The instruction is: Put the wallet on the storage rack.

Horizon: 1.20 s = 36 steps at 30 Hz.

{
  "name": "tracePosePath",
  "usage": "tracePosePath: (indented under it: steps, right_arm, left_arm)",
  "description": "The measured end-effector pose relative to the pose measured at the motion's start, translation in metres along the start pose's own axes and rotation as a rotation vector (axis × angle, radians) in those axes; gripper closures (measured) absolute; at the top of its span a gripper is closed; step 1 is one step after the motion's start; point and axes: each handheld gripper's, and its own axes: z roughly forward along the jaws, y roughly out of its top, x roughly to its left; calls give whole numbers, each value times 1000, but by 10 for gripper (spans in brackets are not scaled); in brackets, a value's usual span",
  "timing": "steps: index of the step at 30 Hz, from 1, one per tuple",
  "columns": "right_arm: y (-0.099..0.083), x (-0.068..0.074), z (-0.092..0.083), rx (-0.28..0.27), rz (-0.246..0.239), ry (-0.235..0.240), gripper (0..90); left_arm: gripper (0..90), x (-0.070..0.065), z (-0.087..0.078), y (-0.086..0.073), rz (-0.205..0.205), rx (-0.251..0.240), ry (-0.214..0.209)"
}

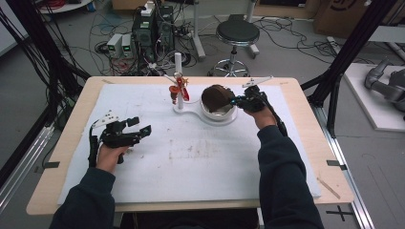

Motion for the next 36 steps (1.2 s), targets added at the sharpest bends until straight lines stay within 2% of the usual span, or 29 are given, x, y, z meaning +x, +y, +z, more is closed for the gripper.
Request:
tracePosePath:
  steps: [3, 5, 7, 10, 13, 18, 21, 23, 25, 26, 29, 30, 33, 36]
  right_arm:
    - [0, -1, 0, 11, 2, -10, 886]
    - [-2, 0, -1, 51, -2, -24, 886]
    - [-2, 0, -4, 45, -5, -17, 863]
    - [-1, -1, -13, 3, 7, -27, 819]
    - [4, 0, -20, -79, 16, -23, 810]
    - [12, 5, -15, -165, 48, -11, 790]
    - [14, 8, -3, -147, 47, -7, 787]
    - [13, 9, 3, -109, 30, -23, 788]
    - [12, 7, 1, -100, 34, -27, 795]
    - [11, 6, 0, -80, 25, -45, 798]
    - [4, 3, -2, 6, 2, -55, 811]
    - [1, 2, -4, 17, 11, -47, 809]
    - [-2, -3, -13, -25, 50, -28, 784]
    - [-1, -2, -24, -54, 47, -36, 734]
  left_arm:
    - [222, 0, 0, 0, 2, 4, -2]
    - [222, 0, 0, 0, 2, 4, -3]
    - [222, 0, 0, 0, 1, 3, 0]
    - [222, 0, 1, 0, 1, 3, -1]
    - [222, 0, 2, -1, 3, 7, -2]
    - [222, -1, 2, -1, 2, 6, -2]
    - [222, 0, 2, -1, 3, 8, -2]
    - [222, 0, 1, -1, 2, 8, -3]
    - [222, 0, 1, -1, 4, 9, -4]
    - [222, 0, 1, -1, 4, 9, -4]
    - [222, -1, 2, -1, 1, 6, -5]
    - [222, -1, 2, -1, 2, 6, -5]
    - [222, 0, 1, -1, 5, 8, -4]
    - [222, -1, 1, -1, 2, 3, -2]
